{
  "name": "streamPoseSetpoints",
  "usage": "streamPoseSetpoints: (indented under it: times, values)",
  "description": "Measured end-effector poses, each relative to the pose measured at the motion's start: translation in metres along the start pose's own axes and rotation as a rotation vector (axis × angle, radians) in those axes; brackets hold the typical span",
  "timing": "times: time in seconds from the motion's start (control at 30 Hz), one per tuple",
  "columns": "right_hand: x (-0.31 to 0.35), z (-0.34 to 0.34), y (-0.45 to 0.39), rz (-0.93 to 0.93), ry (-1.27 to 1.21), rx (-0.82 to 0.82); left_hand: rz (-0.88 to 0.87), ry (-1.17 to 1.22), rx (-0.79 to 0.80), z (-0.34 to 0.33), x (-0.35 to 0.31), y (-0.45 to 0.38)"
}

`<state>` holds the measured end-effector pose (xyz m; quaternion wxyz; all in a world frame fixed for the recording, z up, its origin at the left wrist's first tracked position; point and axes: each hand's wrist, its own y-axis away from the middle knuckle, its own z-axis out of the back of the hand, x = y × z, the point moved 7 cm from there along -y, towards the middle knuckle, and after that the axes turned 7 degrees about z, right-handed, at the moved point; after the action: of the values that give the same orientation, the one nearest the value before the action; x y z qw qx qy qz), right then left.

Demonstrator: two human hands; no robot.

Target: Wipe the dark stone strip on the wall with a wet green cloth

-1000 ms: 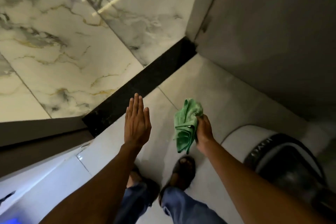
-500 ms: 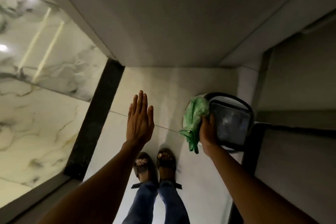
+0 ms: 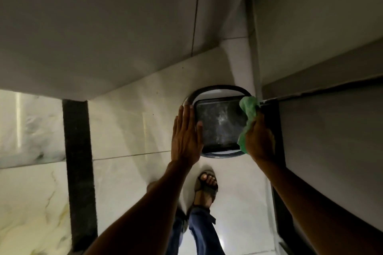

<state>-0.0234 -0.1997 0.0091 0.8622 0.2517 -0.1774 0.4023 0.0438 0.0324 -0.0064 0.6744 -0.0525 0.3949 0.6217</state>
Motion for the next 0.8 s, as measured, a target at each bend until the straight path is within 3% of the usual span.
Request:
streamPoseSetpoints:
  times: [0.1,0.17,0.27,0.57,0.8]
  values:
    - [-0.009,-0.034,-0.009,0.146,0.093,0.159,-0.109,-0.102,-0.002,-0.035,-0.012,-0.019]
    - [-0.018,-0.061,-0.011,0.218,0.301,0.259,-0.164,-0.174,0.024,-0.061,-0.016,-0.029]
    - [-0.032,-0.084,-0.011,0.226,0.455,0.343,-0.141,-0.244,0.037,-0.087,-0.006,-0.039]
    - [-0.046,-0.084,-0.015,0.291,0.421,0.286,-0.109,-0.333,0.090,-0.102,0.038,-0.044]
    - [-0.029,-0.074,-0.016,0.222,0.303,0.372,-0.133,-0.332,0.180,-0.071,0.029,-0.035]
